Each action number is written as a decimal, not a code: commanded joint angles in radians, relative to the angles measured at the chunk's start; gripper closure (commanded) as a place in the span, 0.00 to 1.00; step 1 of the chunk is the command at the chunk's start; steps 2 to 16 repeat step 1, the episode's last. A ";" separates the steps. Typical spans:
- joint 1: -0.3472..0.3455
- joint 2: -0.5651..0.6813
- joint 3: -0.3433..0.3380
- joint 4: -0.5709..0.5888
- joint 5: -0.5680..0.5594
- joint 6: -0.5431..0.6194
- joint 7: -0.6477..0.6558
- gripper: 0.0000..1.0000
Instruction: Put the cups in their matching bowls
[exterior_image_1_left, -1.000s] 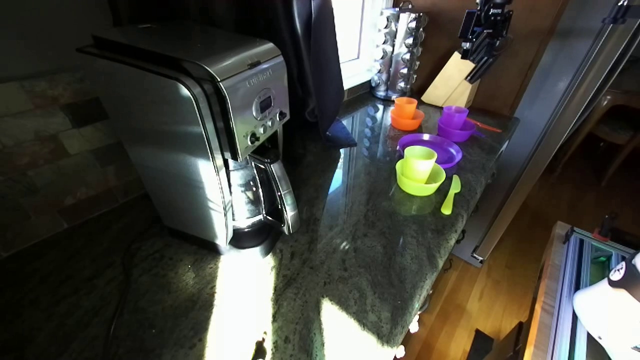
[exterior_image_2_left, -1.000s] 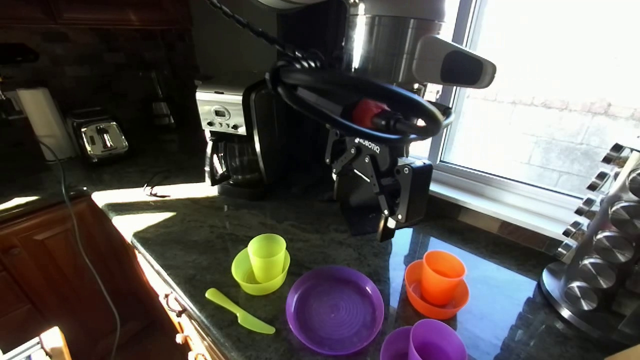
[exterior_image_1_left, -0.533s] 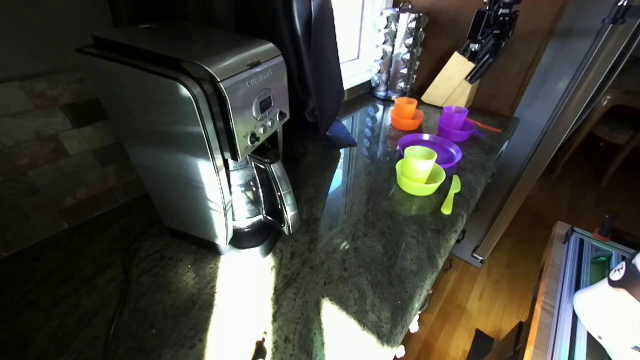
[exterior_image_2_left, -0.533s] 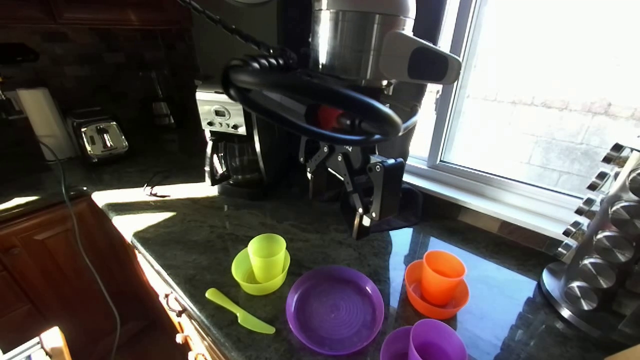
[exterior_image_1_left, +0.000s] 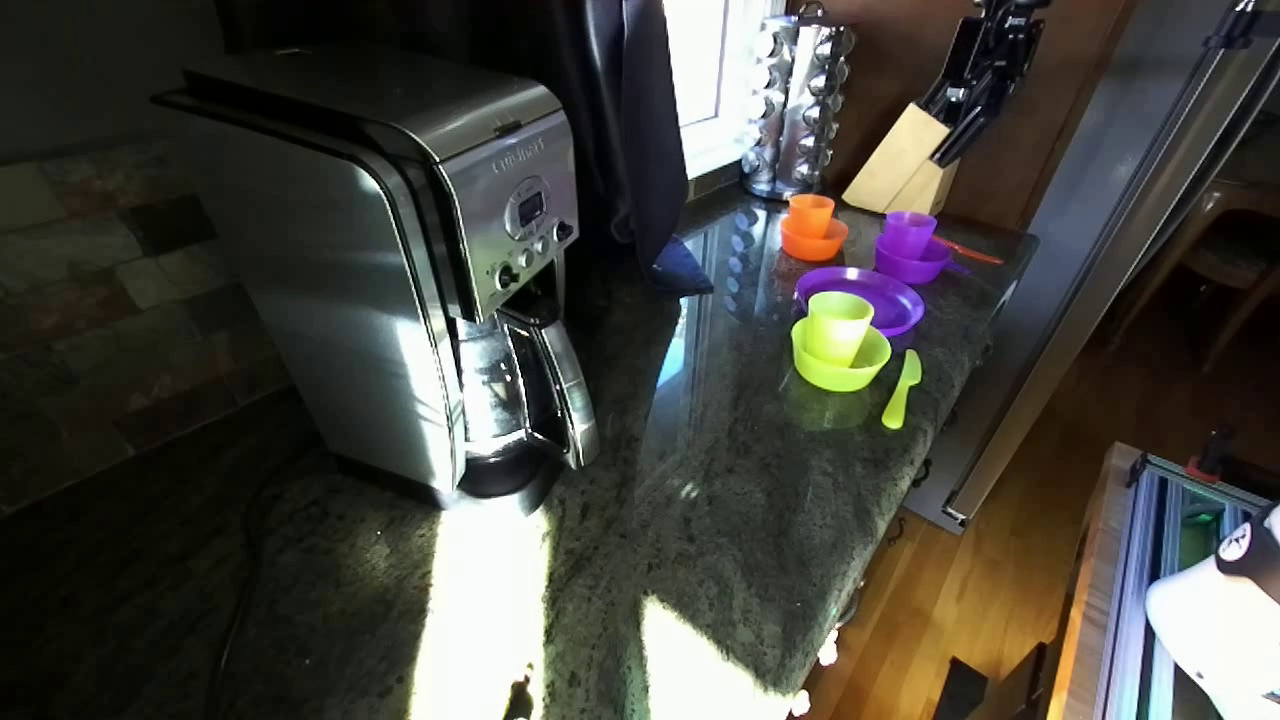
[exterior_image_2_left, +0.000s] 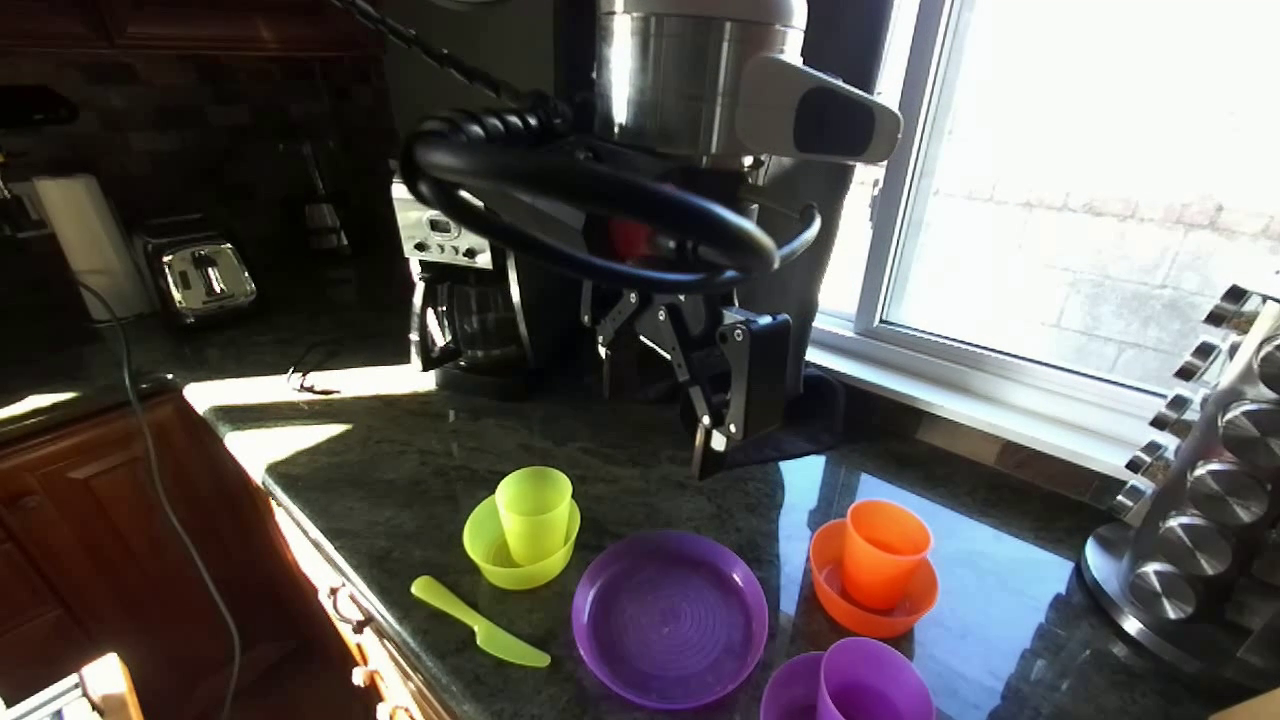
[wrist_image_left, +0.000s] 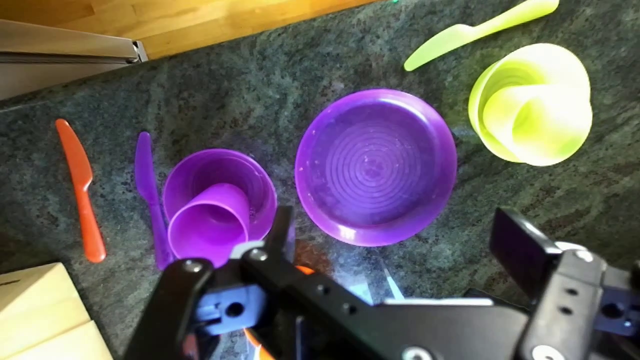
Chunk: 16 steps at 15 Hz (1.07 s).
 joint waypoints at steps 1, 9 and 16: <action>0.011 0.001 -0.010 0.004 -0.002 -0.003 0.001 0.00; 0.011 0.001 -0.010 0.004 -0.002 -0.003 0.001 0.00; 0.011 0.001 -0.010 0.004 -0.002 -0.003 0.001 0.00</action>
